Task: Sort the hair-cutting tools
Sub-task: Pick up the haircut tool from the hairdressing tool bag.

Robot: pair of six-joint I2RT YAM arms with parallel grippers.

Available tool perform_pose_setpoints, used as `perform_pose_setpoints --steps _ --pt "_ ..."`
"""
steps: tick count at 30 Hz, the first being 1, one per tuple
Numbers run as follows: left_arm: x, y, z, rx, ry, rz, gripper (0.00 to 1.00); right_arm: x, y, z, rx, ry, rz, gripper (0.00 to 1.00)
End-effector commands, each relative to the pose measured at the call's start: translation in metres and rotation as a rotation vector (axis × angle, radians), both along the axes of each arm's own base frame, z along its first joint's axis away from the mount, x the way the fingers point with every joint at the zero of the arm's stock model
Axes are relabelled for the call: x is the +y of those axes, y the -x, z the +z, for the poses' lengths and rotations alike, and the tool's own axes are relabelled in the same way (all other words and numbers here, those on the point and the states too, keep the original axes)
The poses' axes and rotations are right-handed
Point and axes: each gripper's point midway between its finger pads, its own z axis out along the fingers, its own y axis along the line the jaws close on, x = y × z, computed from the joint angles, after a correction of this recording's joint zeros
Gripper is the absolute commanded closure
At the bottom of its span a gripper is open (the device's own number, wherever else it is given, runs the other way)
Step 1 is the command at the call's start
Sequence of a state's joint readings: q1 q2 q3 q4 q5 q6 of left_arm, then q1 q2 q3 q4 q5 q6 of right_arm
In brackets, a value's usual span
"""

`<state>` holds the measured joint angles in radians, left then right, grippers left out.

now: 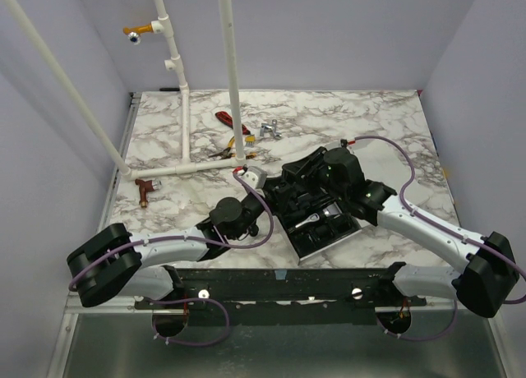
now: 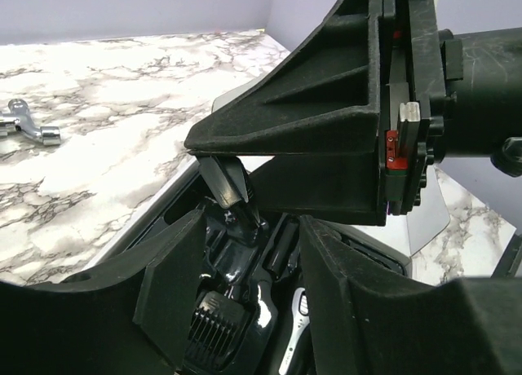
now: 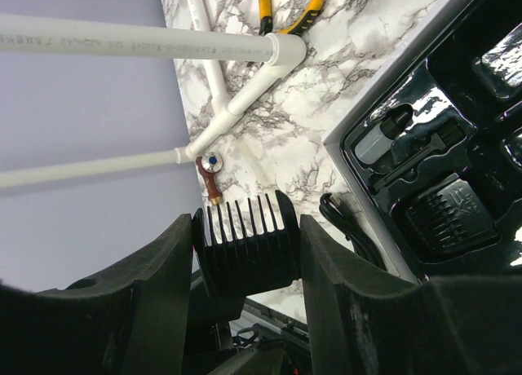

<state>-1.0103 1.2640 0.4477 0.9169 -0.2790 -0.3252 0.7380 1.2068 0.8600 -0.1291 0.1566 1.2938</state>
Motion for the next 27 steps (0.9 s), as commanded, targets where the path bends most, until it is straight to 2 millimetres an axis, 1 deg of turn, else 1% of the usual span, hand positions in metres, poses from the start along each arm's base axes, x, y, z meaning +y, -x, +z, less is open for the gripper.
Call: perform_pose_setpoints --steps 1,6,9,16,23,25,26,27 --pt "0.000 -0.008 0.014 -0.003 0.064 0.048 0.51 0.001 -0.004 0.004 0.005 0.001 -0.021 0.99" --pt "-0.001 -0.014 0.016 0.011 0.072 0.078 0.57 0.000 -0.004 0.002 0.013 -0.003 -0.030 0.99" --pt "-0.001 -0.016 0.018 0.009 0.081 0.091 0.64 0.001 -0.004 0.001 0.016 -0.005 -0.029 0.99" --pt "-0.010 -0.018 0.017 0.019 0.080 0.075 0.69 0.002 -0.002 -0.002 0.028 -0.017 -0.022 0.99" --pt "-0.015 -0.016 0.015 0.024 0.079 0.049 0.89 0.001 -0.001 -0.002 0.030 -0.019 -0.023 0.99" --pt "-0.015 -0.015 0.014 0.027 0.075 0.046 1.00 0.002 0.000 -0.002 0.028 -0.018 -0.015 0.98" --pt "-0.014 -0.015 0.015 0.025 0.078 0.049 1.00 0.002 0.001 -0.001 0.024 -0.016 -0.010 0.97" --pt "-0.012 -0.015 0.015 0.023 0.082 0.051 1.00 0.003 0.001 0.001 0.017 -0.016 -0.002 0.93"
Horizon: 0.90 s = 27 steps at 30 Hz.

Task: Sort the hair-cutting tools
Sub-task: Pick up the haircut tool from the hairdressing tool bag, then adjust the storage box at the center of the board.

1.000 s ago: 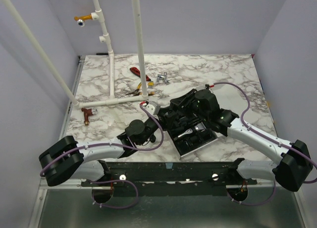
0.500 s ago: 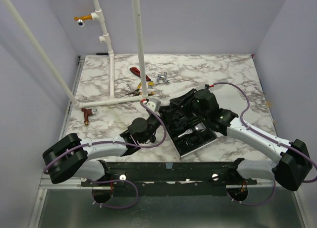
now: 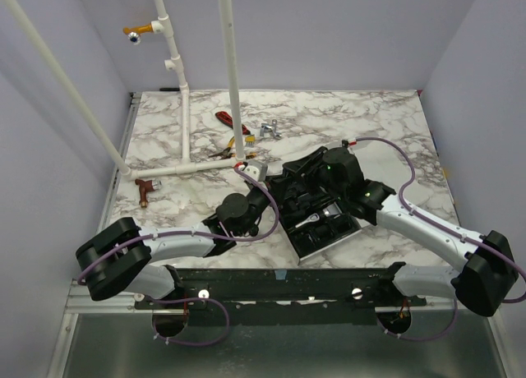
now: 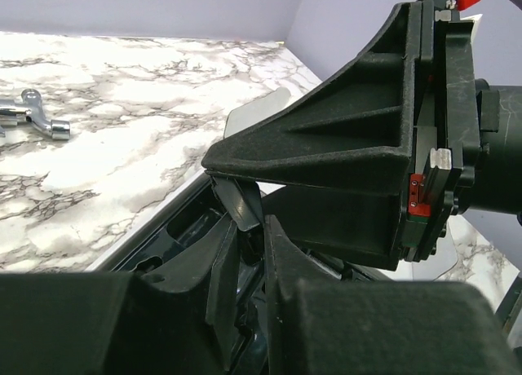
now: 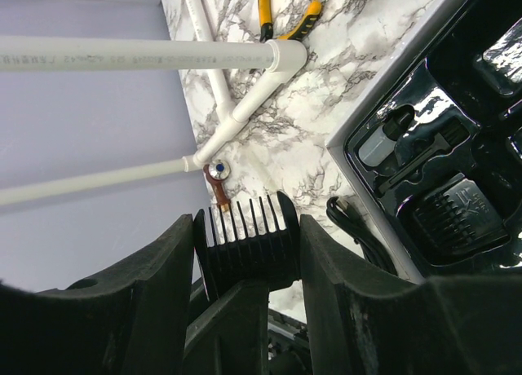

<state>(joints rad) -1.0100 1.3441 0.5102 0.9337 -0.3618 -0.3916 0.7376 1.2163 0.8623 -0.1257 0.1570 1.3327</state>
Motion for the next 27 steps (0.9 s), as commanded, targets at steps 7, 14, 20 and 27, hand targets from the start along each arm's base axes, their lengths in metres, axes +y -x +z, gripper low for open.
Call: perform_pose_setpoints --steps 7,14,20,27 --pt "0.017 0.007 0.022 -0.048 0.054 0.022 1.00 -0.011 0.011 0.014 -0.067 0.092 0.059 0.47" --pt "0.047 0.011 0.028 -0.027 0.100 0.047 1.00 -0.057 0.019 0.024 -0.137 0.239 -0.004 0.34" --pt "0.072 0.022 0.028 0.010 0.189 -0.012 1.00 -0.101 0.046 0.000 -0.125 0.411 -0.006 0.34" --pt "0.081 0.040 0.039 0.026 0.266 -0.118 1.00 -0.133 0.092 -0.048 0.042 0.440 -0.001 0.32"
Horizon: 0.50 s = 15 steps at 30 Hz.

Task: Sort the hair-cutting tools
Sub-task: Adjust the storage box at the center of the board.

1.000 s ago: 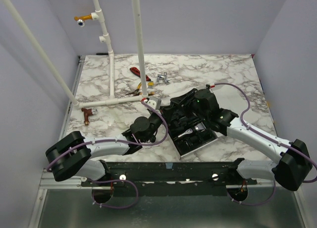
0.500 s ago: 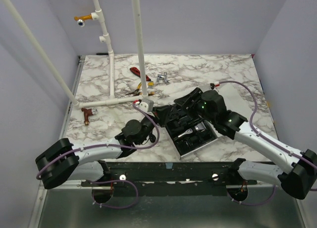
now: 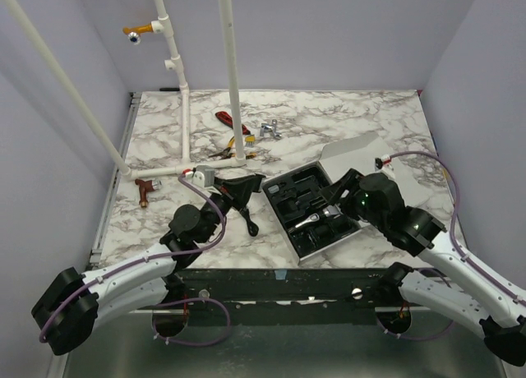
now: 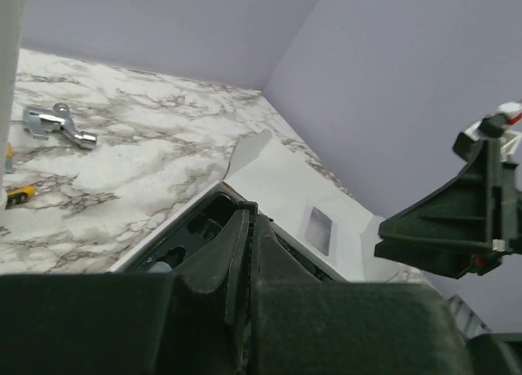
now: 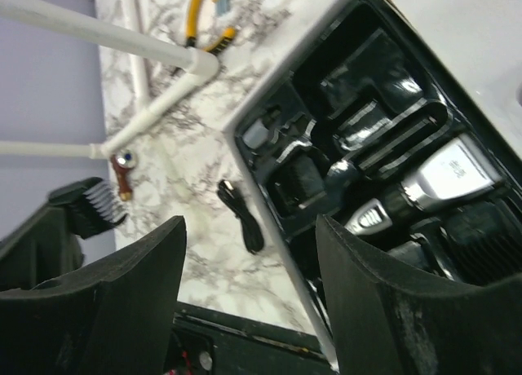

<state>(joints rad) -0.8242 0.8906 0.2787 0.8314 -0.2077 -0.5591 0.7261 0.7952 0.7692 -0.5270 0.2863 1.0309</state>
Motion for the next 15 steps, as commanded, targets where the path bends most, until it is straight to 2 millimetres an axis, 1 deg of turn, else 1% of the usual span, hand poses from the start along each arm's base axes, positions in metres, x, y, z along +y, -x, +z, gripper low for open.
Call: perform_pose_setpoints --steps 1,3,5,12,15 --pt "-0.004 0.023 0.009 0.006 0.063 -0.130 1.00 -0.039 0.033 -0.053 0.164 0.110 -0.077 0.32" --pt "0.000 0.025 0.010 0.005 0.081 -0.132 1.00 -0.050 0.041 -0.062 0.201 0.105 -0.138 0.32" --pt "0.004 0.027 0.008 0.017 0.097 -0.130 1.00 -0.054 0.046 -0.068 0.234 0.108 -0.153 0.33" --pt "0.011 0.034 -0.004 0.047 0.151 -0.143 1.00 -0.039 0.071 -0.095 0.413 0.142 -0.040 0.39" --pt "0.012 0.038 -0.006 0.037 0.164 -0.156 1.00 -0.042 0.082 -0.104 0.461 0.149 -0.029 0.39"
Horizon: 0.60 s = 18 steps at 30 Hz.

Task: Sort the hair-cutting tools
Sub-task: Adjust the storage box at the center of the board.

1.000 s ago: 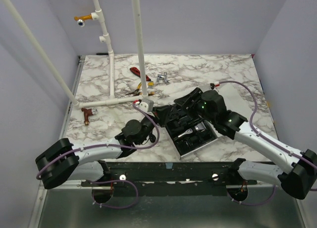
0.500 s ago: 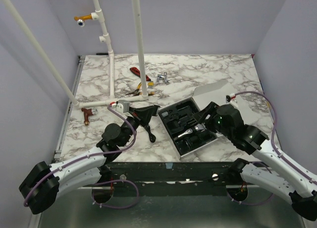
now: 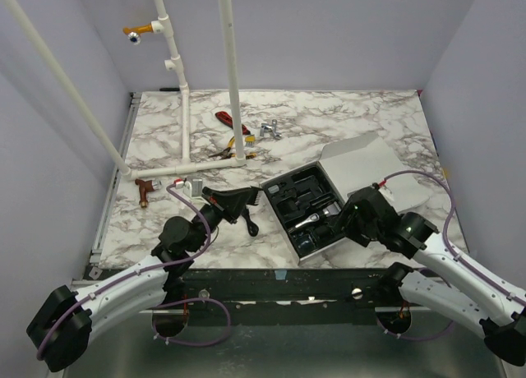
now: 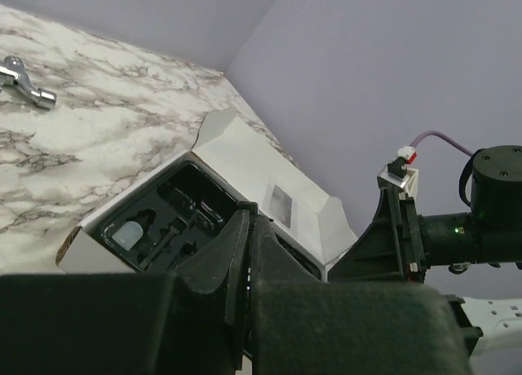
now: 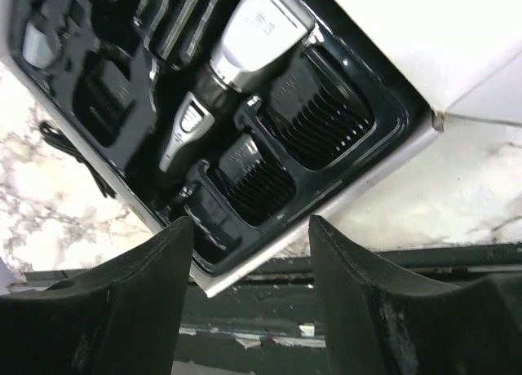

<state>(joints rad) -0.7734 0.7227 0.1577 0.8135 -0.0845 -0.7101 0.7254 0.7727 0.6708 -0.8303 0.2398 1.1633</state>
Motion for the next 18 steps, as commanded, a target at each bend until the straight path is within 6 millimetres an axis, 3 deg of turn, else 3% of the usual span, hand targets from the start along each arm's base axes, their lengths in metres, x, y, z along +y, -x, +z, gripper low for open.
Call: perform_pose_setpoints --steps 1,5,11,18 --pt "-0.001 0.012 0.001 -0.011 0.047 -0.054 1.00 -0.007 0.029 -0.020 0.135 0.009 0.012 0.39" --pt "-0.002 0.016 -0.002 -0.011 0.051 -0.077 1.00 -0.018 0.034 -0.038 0.154 0.019 -0.060 0.38" --pt "-0.010 0.024 -0.005 -0.010 0.026 -0.136 1.00 -0.021 0.018 -0.071 0.121 0.016 -0.166 0.38" --pt "-0.024 0.035 -0.008 0.007 -0.058 -0.237 1.00 -0.029 -0.015 -0.072 0.008 0.138 -0.190 0.46"
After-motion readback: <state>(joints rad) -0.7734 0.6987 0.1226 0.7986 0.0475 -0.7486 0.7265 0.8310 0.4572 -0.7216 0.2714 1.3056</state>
